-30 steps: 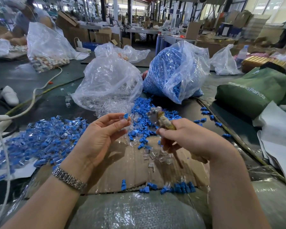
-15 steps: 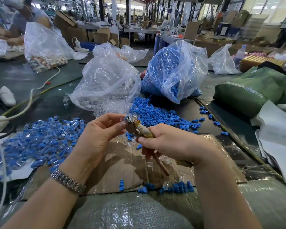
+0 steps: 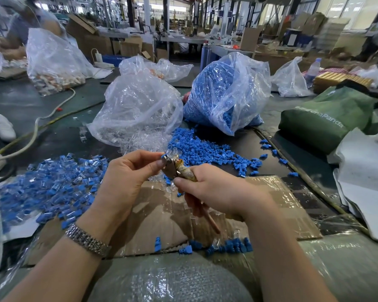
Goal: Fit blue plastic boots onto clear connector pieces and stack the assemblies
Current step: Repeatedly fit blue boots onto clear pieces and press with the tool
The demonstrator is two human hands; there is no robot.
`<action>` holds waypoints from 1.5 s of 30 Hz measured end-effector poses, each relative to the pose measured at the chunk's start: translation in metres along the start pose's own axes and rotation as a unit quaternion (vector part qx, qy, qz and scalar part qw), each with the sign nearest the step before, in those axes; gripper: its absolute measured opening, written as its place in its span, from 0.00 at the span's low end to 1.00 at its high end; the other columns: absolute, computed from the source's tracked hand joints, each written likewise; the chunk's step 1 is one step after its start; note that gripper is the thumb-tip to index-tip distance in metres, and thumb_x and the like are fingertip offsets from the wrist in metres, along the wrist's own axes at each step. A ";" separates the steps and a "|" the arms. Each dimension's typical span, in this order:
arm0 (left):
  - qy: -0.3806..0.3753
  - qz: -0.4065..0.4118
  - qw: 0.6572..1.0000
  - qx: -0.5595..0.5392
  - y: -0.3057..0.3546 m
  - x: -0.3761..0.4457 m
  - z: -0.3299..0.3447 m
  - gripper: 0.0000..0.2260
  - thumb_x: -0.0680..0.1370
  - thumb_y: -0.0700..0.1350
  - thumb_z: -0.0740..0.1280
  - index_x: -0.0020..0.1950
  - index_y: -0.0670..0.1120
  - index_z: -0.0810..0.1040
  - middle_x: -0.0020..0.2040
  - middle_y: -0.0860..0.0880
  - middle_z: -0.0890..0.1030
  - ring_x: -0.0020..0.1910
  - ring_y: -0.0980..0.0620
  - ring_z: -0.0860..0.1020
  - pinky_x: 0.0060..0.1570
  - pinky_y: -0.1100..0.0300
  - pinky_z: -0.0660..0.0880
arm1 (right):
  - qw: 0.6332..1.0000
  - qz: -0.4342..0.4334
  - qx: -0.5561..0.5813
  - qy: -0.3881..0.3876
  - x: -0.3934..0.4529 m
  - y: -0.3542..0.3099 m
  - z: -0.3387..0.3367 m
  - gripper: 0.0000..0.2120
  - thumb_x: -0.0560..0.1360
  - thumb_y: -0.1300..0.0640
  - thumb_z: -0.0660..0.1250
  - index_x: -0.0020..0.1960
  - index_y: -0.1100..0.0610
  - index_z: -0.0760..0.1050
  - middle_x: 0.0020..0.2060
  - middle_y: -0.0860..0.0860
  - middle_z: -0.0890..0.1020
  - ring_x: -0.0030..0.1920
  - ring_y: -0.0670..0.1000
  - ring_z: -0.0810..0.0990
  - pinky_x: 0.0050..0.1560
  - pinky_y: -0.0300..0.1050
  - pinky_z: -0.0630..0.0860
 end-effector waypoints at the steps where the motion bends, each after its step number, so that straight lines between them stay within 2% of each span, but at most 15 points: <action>1: 0.002 0.001 1.000 0.007 0.000 0.000 0.000 0.09 0.70 0.46 0.74 0.49 0.53 0.87 0.48 0.49 0.87 0.50 0.52 0.85 0.50 0.62 0.81 | 1.000 -0.002 -0.010 -0.002 0.000 -0.001 -0.001 0.16 0.84 0.47 0.61 0.45 0.58 0.72 0.35 0.54 0.81 0.33 0.52 0.81 0.41 0.50 0.79; 3: 0.018 0.001 1.000 0.014 0.000 0.001 -0.002 0.08 0.71 0.46 0.74 0.49 0.52 0.86 0.48 0.48 0.87 0.49 0.50 0.85 0.51 0.60 0.81 | 1.000 -0.005 -0.026 0.003 -0.002 -0.003 -0.005 0.18 0.83 0.44 0.63 0.44 0.58 0.73 0.35 0.54 0.83 0.33 0.50 0.82 0.41 0.47 0.79; 5: 0.053 0.008 0.998 0.026 0.000 0.002 -0.008 0.06 0.73 0.44 0.75 0.49 0.52 0.85 0.47 0.49 0.86 0.48 0.51 0.84 0.49 0.60 0.81 | 0.999 0.005 -0.034 0.032 -0.004 -0.002 -0.011 0.21 0.81 0.42 0.65 0.45 0.61 0.74 0.38 0.58 0.84 0.34 0.53 0.82 0.43 0.52 0.81; 7: 0.097 0.031 0.988 0.114 0.000 0.003 -0.016 0.07 0.76 0.42 0.74 0.50 0.54 0.83 0.45 0.50 0.85 0.45 0.55 0.83 0.45 0.62 0.80 | 0.996 0.030 -0.041 0.080 -0.007 0.003 -0.020 0.20 0.80 0.39 0.65 0.45 0.57 0.75 0.37 0.56 0.84 0.35 0.57 0.82 0.41 0.56 0.80; 9: 0.133 0.046 0.956 0.259 -0.001 0.002 -0.022 0.07 0.77 0.42 0.72 0.51 0.54 0.82 0.43 0.52 0.82 0.42 0.56 0.80 0.42 0.60 0.78 | 0.983 0.067 -0.087 0.148 -0.005 0.014 -0.030 0.17 0.79 0.39 0.66 0.41 0.51 0.72 0.33 0.49 0.79 0.33 0.51 0.77 0.33 0.49 0.72; 11: 0.165 0.036 0.907 0.387 -0.001 0.002 -0.025 0.04 0.77 0.43 0.71 0.50 0.52 0.82 0.44 0.51 0.78 0.43 0.50 0.78 0.45 0.52 0.78 | 0.963 0.116 -0.140 0.200 -0.002 0.029 -0.038 0.15 0.79 0.42 0.65 0.40 0.50 0.68 0.36 0.48 0.77 0.37 0.51 0.76 0.34 0.47 0.66; 15: 0.174 -0.018 0.814 0.554 0.002 0.000 -0.030 0.02 0.76 0.47 0.69 0.44 0.51 0.80 0.45 0.48 0.73 0.49 0.43 0.75 0.56 0.44 0.67 | 0.935 0.204 -0.176 0.229 0.005 0.057 -0.042 0.10 0.77 0.50 0.65 0.43 0.54 0.67 0.50 0.56 0.77 0.45 0.57 0.76 0.39 0.48 0.67; 19: 0.170 -0.047 0.768 0.616 -0.001 0.000 -0.034 0.03 0.76 0.45 0.69 0.42 0.52 0.79 0.46 0.48 0.68 0.54 0.41 0.71 0.58 0.45 0.62 | 0.931 0.226 -0.181 0.222 0.007 0.062 -0.035 0.12 0.77 0.47 0.67 0.46 0.55 0.70 0.55 0.59 0.77 0.53 0.60 0.77 0.53 0.55 0.77; 23: 0.116 0.034 0.805 0.581 -0.003 0.000 -0.022 0.04 0.75 0.42 0.69 0.47 0.52 0.79 0.47 0.50 0.71 0.52 0.47 0.69 0.56 0.47 0.64 | 0.931 0.249 -0.200 0.179 0.009 0.061 -0.029 0.17 0.78 0.42 0.69 0.50 0.56 0.71 0.56 0.59 0.78 0.57 0.61 0.77 0.61 0.62 0.76; 28: -0.046 0.107 0.862 0.493 -0.010 -0.005 0.005 0.05 0.77 0.45 0.67 0.48 0.56 0.77 0.44 0.60 0.73 0.46 0.60 0.71 0.55 0.55 0.67 | 0.924 0.236 -0.235 0.188 0.006 0.056 -0.028 0.22 0.77 0.38 0.69 0.59 0.54 0.74 0.62 0.56 0.74 0.64 0.59 0.72 0.66 0.61 0.73; 31: -0.115 0.114 0.879 0.448 -0.011 -0.008 0.014 0.06 0.78 0.45 0.68 0.46 0.57 0.77 0.43 0.62 0.74 0.44 0.67 0.72 0.52 0.66 0.71 | 0.941 0.139 -0.215 0.223 0.005 0.043 -0.030 0.11 0.77 0.47 0.73 0.57 0.48 0.79 0.57 0.49 0.79 0.61 0.54 0.76 0.65 0.59 0.74; 33: -0.147 0.110 0.895 0.407 -0.010 -0.011 0.020 0.06 0.78 0.43 0.69 0.46 0.55 0.79 0.43 0.60 0.76 0.44 0.66 0.75 0.45 0.70 0.74 | 0.964 0.107 -0.171 0.174 0.004 0.038 -0.026 0.03 0.76 0.54 0.74 0.48 0.47 0.81 0.47 0.45 0.83 0.52 0.48 0.81 0.61 0.54 0.78; 35: -0.178 0.104 0.907 0.368 -0.009 -0.014 0.025 0.03 0.77 0.44 0.71 0.47 0.53 0.81 0.43 0.58 0.78 0.46 0.64 0.76 0.47 0.70 0.75 | 0.968 0.120 -0.183 0.127 0.004 0.036 -0.021 0.04 0.76 0.57 0.74 0.47 0.49 0.84 0.45 0.46 0.85 0.49 0.48 0.82 0.58 0.51 0.80; 40: -0.206 0.089 0.892 0.391 -0.015 -0.015 0.032 0.09 0.76 0.58 0.68 0.50 0.55 0.79 0.43 0.57 0.79 0.42 0.59 0.77 0.44 0.62 0.78 | 0.962 0.152 -0.212 0.082 0.008 0.024 -0.024 0.09 0.78 0.58 0.72 0.57 0.52 0.85 0.55 0.51 0.85 0.57 0.53 0.82 0.63 0.50 0.78; 45: -0.190 0.095 0.877 0.432 -0.018 -0.013 0.036 0.07 0.76 0.58 0.68 0.50 0.58 0.79 0.45 0.61 0.78 0.45 0.63 0.76 0.49 0.60 0.79 | 0.961 0.146 -0.224 0.074 0.009 0.023 -0.019 0.09 0.79 0.57 0.71 0.59 0.53 0.83 0.56 0.53 0.84 0.57 0.54 0.81 0.63 0.51 0.78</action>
Point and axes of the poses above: each hand's wrist, its own x-axis towards the middle knuckle, its own z-axis out of the palm, y = z × x, the point moved 2 cm from there along x, towards the middle knuckle
